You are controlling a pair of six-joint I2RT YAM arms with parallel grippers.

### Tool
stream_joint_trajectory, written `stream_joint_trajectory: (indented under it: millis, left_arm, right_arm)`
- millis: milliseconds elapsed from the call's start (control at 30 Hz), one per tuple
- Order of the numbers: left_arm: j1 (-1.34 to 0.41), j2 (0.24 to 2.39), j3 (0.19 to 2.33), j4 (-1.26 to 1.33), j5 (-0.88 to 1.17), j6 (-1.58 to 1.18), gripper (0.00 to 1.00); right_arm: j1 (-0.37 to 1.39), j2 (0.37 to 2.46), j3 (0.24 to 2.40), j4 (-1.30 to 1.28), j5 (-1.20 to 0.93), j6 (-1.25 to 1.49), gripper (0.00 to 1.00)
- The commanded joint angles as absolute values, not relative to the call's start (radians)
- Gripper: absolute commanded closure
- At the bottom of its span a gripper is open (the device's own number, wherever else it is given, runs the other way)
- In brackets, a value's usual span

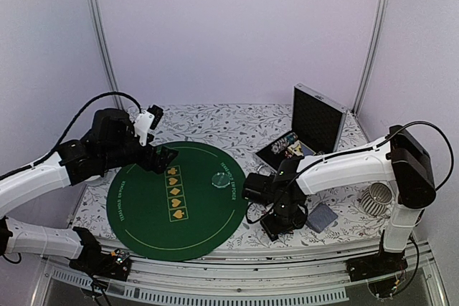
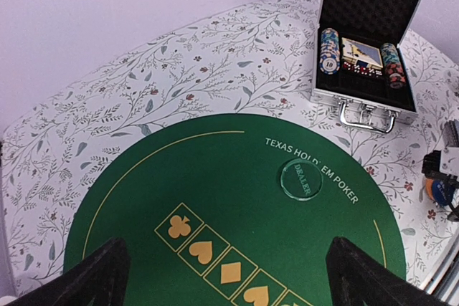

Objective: Distribute texas hold em gaming equipment
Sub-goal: Pick up the small blind button from the center of the board.

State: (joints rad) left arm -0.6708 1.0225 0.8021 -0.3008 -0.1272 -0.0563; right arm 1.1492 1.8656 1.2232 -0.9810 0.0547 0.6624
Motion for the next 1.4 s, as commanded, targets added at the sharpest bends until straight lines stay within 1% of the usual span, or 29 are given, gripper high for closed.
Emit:
stream_joint_trajectory:
  millis: [0,67,100,200,500,800,1067,1367]
  left_arm:
    - [-0.662,1.021,0.787,-0.284,-0.125,-0.052,0.02]
    - [-0.662,1.019,0.787,-0.284,-0.125,-0.052,0.02]
    - [-0.662,1.019,0.787,-0.284,-0.125,-0.053,0.02]
    - [-0.662,1.016,0.787,-0.285,-0.123,-0.052,0.02]
    - [-0.662,1.015,0.787,-0.284,-0.124,-0.052,0.02]
    - [-0.663,1.013,0.785,-0.284,-0.129,-0.052,0.02]
    - [-0.662,1.014,0.785,-0.284,-0.126,-0.052,0.02]
    - [-0.662,1.016,0.785,-0.284,-0.126,-0.052,0.02]
  right_arm:
    - [1.147,1.871,1.245,-1.021,0.094,0.668,0.39]
    - [1.147,1.870,1.257,-1.039,0.102,0.665,0.37]
    - [1.146,1.869,1.262,-1.047,0.109,0.664,0.34]
    - [1.147,1.869,1.278,-1.056,0.134,0.659,0.27]
    - [1.141,1.932,1.313,-1.037,0.154,0.600,0.26]
    - [1.123,1.940,1.298,-1.007,0.140,0.568,0.37]
    - [1.123,1.925,1.277,-1.011,0.125,0.577,0.53]
    - [1.123,1.902,1.275,-1.027,0.111,0.583,0.64]
